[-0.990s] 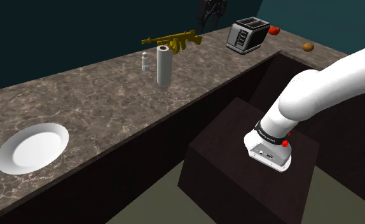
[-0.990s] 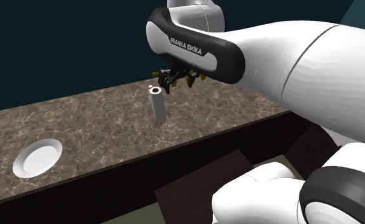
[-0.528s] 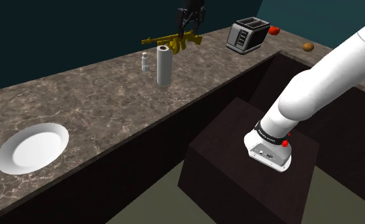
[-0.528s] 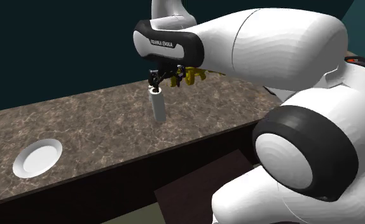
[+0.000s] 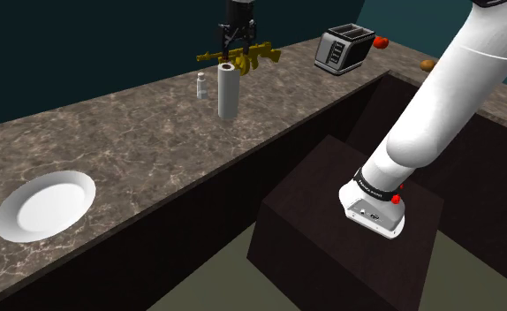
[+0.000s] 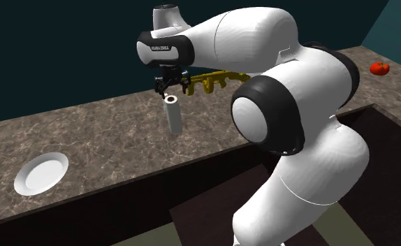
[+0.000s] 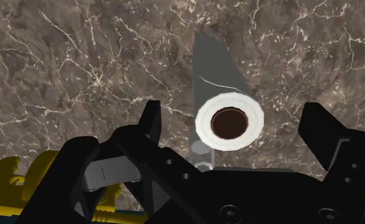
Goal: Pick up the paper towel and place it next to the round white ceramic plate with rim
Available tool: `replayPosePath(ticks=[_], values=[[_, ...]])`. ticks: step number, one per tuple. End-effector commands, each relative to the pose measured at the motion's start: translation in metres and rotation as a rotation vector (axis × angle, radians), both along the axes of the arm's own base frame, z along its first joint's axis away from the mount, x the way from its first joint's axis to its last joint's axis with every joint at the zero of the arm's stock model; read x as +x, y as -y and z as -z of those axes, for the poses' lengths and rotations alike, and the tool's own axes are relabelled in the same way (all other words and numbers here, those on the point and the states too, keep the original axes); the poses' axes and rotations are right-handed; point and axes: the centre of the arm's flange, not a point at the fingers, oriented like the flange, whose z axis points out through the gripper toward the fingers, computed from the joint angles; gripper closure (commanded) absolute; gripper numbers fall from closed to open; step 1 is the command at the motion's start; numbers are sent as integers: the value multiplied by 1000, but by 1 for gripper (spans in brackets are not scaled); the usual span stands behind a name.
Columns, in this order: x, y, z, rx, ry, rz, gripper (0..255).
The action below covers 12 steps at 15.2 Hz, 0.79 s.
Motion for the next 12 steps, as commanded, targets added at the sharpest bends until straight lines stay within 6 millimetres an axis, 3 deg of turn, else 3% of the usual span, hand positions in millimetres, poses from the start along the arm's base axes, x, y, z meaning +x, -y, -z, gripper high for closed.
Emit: replayPosePath(ticks=[1,4,12], values=[[25,-3,16,-2,-7,8,0],[56,-6,34,-5,-16,19,0],[57,-7,74,-5,-16,19,0]])
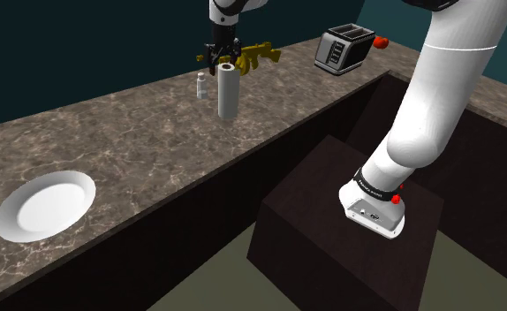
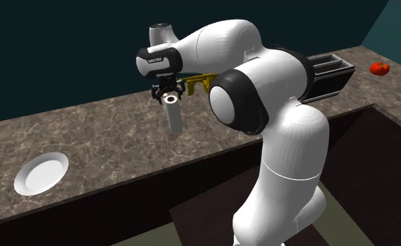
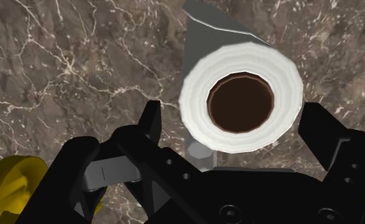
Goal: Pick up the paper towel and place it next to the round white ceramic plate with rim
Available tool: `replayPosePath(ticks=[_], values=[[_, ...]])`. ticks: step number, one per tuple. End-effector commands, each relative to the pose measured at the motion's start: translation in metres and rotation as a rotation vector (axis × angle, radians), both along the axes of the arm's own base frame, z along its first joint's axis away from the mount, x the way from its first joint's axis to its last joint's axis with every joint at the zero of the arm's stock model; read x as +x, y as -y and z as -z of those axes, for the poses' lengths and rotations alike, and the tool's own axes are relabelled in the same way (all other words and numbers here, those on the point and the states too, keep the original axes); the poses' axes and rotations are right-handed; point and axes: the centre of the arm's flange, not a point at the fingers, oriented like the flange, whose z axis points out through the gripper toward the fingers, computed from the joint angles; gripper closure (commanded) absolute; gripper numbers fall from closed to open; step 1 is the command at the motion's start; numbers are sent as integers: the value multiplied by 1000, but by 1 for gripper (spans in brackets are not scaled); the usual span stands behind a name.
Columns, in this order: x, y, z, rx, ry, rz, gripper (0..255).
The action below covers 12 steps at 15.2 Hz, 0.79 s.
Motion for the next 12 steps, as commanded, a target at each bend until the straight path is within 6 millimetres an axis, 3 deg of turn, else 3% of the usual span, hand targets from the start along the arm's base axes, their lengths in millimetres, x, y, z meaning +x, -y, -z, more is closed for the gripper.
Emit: replayPosePath(ticks=[1,7,8,12], values=[[0,1,4,0,1,0,0],[0,1,4,0,0,0,0],[0,1,4,0,0,0,255],[0,1,4,0,0,0,255]])
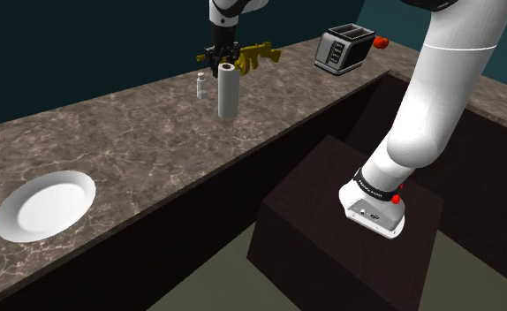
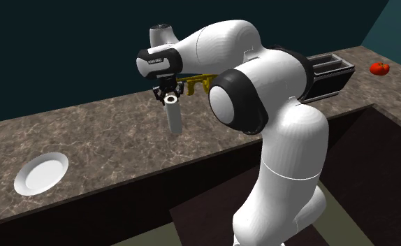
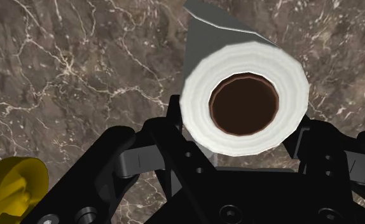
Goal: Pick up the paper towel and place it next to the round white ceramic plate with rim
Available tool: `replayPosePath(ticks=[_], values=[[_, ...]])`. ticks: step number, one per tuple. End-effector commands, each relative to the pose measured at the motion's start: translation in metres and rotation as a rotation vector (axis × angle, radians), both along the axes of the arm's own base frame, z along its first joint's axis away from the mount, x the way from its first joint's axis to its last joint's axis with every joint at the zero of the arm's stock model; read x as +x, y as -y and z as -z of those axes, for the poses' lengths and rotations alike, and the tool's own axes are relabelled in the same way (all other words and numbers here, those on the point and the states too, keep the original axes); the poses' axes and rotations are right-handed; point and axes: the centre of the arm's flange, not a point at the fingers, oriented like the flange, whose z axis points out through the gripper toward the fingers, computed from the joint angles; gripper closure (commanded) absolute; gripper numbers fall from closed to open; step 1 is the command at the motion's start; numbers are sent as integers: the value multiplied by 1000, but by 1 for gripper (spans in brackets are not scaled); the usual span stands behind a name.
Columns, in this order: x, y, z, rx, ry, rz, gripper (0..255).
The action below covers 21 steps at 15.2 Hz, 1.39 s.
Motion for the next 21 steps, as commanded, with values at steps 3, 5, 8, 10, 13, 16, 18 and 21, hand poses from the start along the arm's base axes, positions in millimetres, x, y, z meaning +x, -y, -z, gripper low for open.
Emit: replayPosePath(ticks=[3,5,8,10,13,16,18,21], values=[[0,0,0,0,0,0,255],[0,0,0,0,0,0,255],[0,0,-16,0,0,0,255],[0,0,-26,0,0,0,255],[0,0,-42,0,0,0,255],[0,0,-58,0,0,0,255],[0,0,-69,0,0,0,255],[0,0,-85,0,0,0,255]])
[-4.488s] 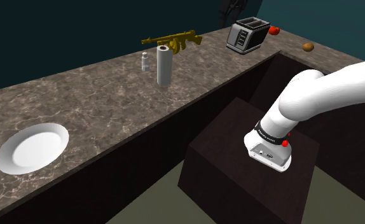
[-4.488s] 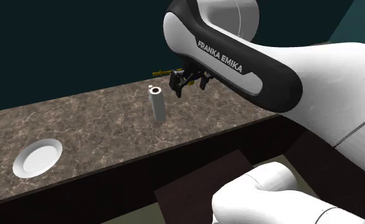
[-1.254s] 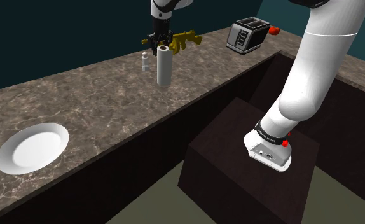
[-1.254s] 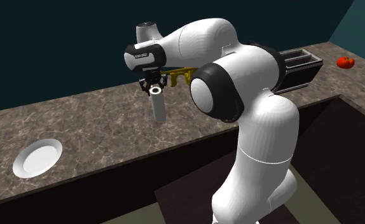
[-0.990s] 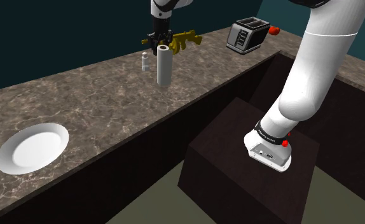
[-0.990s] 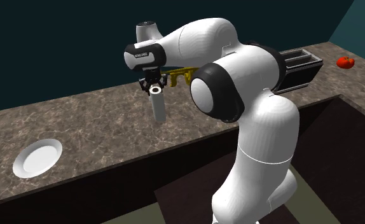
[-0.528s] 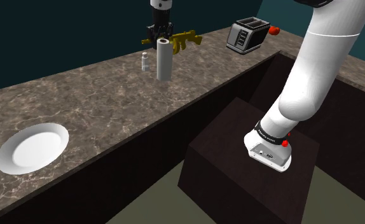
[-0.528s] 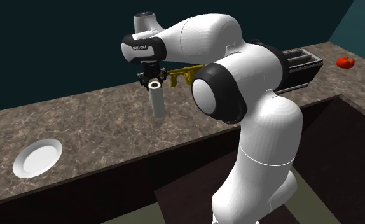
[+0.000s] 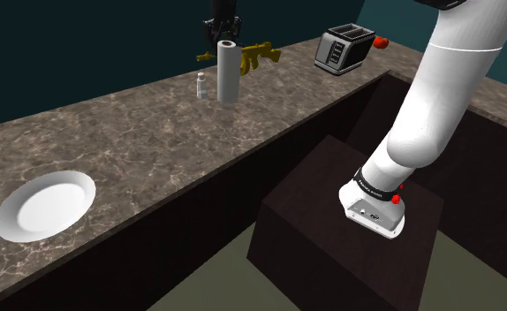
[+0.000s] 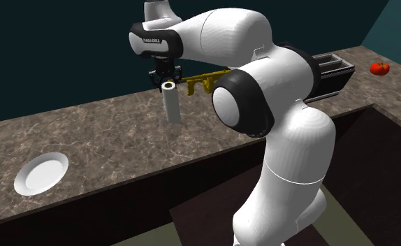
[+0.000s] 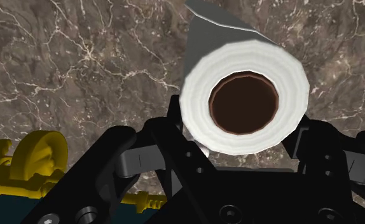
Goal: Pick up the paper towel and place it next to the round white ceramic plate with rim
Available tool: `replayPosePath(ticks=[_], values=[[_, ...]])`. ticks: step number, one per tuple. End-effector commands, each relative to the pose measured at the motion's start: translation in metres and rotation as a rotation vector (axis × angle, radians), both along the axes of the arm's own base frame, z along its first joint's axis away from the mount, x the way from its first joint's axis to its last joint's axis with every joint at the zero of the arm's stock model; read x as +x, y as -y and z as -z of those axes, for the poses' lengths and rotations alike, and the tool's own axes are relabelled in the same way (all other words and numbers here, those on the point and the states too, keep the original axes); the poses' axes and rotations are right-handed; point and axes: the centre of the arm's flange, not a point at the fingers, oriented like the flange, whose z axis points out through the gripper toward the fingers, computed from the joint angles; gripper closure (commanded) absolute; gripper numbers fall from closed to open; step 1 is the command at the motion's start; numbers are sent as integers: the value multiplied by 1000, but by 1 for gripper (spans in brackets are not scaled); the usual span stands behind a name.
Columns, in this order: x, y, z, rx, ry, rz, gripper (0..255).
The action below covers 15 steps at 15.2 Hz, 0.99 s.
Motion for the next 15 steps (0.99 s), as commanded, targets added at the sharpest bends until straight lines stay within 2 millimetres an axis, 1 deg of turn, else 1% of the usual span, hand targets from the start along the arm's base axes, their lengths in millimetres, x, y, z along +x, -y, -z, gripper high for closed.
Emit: replayPosePath(ticks=[1,15], values=[[0,2,-11,0,0,0,255],[0,2,-85,0,0,0,255]])
